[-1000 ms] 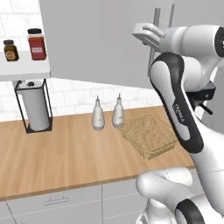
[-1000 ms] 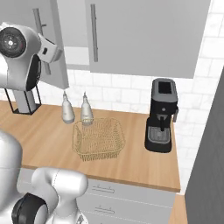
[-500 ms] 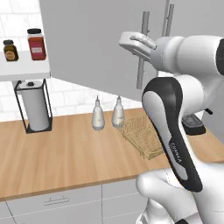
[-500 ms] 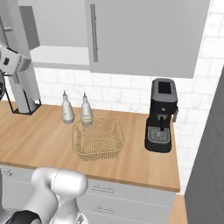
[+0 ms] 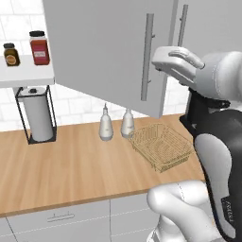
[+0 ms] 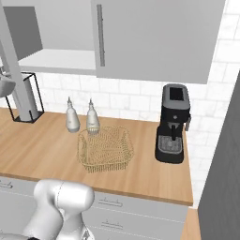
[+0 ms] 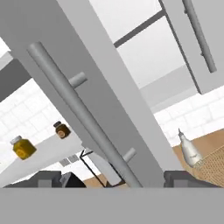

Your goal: Open the cabinet, pick up the bread from the cabinet and place it in the basket. Then move the basket to the dining counter.

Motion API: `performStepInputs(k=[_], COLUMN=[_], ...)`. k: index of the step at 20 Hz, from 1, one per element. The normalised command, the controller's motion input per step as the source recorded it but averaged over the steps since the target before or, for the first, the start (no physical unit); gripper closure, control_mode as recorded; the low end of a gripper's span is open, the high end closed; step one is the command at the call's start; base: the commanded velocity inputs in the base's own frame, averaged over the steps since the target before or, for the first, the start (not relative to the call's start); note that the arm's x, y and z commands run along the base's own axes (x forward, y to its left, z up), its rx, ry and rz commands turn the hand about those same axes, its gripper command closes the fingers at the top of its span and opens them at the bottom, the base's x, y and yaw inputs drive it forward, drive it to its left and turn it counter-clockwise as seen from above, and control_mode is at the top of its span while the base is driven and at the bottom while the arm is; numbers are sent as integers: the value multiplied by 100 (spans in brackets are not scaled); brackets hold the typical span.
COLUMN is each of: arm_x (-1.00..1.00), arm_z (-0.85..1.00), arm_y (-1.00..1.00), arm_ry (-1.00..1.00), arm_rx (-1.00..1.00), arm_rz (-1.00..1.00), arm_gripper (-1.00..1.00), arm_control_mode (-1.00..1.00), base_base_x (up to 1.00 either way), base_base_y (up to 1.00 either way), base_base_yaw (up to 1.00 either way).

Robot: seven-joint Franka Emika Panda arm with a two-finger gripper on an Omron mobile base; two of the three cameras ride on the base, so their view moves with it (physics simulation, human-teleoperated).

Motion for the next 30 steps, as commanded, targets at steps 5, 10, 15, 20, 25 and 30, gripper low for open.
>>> performStepInputs(k=[5, 10, 15, 20, 25, 30], arm_x=[-65, 45, 92, 88, 79, 57], arm_z=[4, -18, -11, -35, -24, 0], arm_y=[-100, -89, -38, 16, 87, 69], arm_ry=[11, 26, 22, 16, 0, 0], arm_rx=[21, 35, 37, 35, 22, 4], arm_rz=[4, 10, 0, 0, 0, 12], arm_gripper=[-100, -100, -100, -100, -100, -100], arm_control_mode=[-100, -100, -100, -100, -100, -100], base_base_x=[0, 0, 0, 0, 0, 0], base_base_y=[0, 0, 0, 0, 0, 0], base_base_yaw=[0, 0, 0, 0, 0, 0])
